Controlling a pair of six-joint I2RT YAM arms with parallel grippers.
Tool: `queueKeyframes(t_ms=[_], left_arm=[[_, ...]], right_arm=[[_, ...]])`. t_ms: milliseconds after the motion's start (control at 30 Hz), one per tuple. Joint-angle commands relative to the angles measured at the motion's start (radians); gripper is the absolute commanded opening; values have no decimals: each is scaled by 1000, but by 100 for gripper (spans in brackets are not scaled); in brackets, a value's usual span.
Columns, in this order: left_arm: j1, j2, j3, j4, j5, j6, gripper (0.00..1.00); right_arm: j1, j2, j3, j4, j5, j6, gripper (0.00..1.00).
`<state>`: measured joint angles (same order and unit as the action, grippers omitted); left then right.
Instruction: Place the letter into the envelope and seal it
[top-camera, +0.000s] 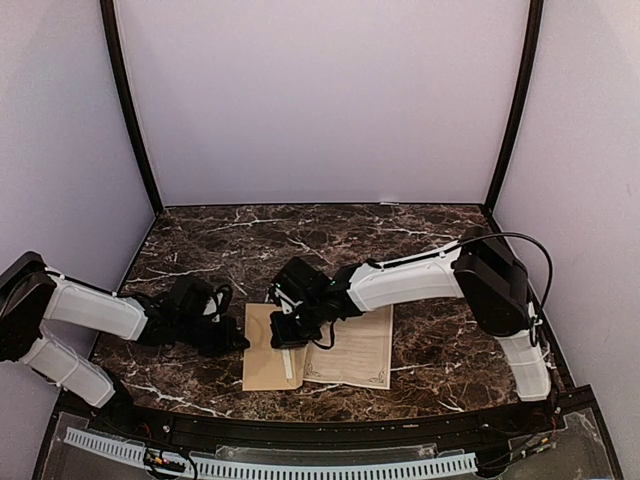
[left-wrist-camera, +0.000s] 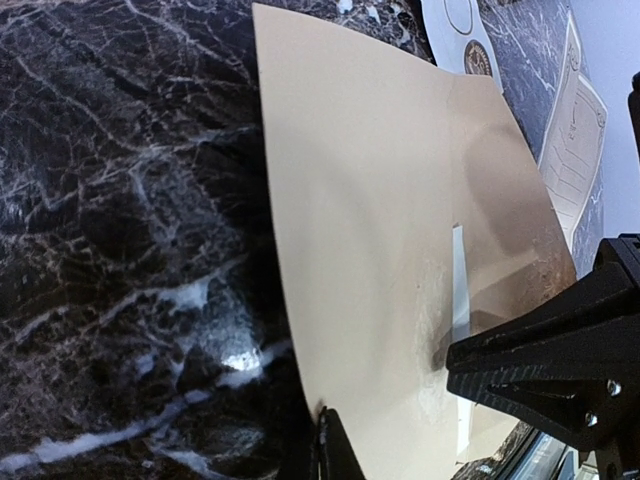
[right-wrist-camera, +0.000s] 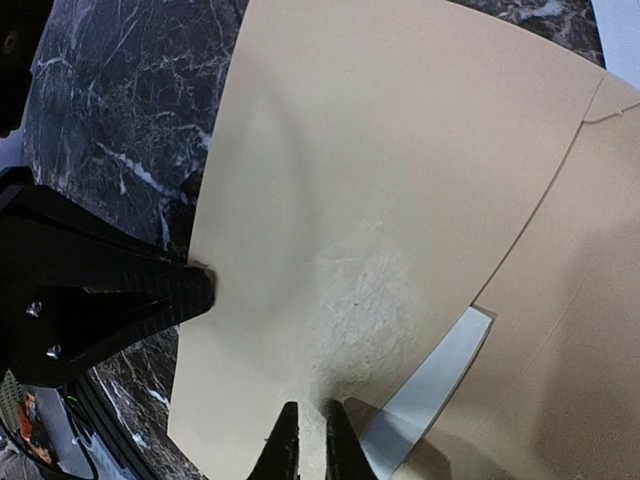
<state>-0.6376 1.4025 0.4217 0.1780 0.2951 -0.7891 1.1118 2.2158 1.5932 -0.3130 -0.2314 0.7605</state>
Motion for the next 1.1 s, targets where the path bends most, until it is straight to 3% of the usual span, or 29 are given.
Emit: queueKeyframes(t_ms=[0,200,367,533,667,833,967,1067], left_arm=[[-2,-12,-25,-95,-34,19,0],[-2,-107,-31,-209,-58,29,0],[-3,-199,-27,-328,-97,36,0],[-2,-237,-33,-373,-139,26,1],[-2,-257,-10,-402,-146,32,29],[-1,-310,122,-521,-203,104,65],[28,-333,246,-588,-192,187,80],[104,-321,341,-597,-129,269,83]], right_arm=[[6,-86,-2,-13,40,-14,14],[-23,-306,-112,-65,171,-50,41],[-114,-470,-266,-76,228,-63,53],[-237,-594,-480,33,172,-66,60],[-330,-665,-632,155,93,-72,65],[-430,-701,-776,271,11,-85,68],[-488,-720,-858,362,-38,-95,70],[-524,-713,-900,421,-68,-103,70]])
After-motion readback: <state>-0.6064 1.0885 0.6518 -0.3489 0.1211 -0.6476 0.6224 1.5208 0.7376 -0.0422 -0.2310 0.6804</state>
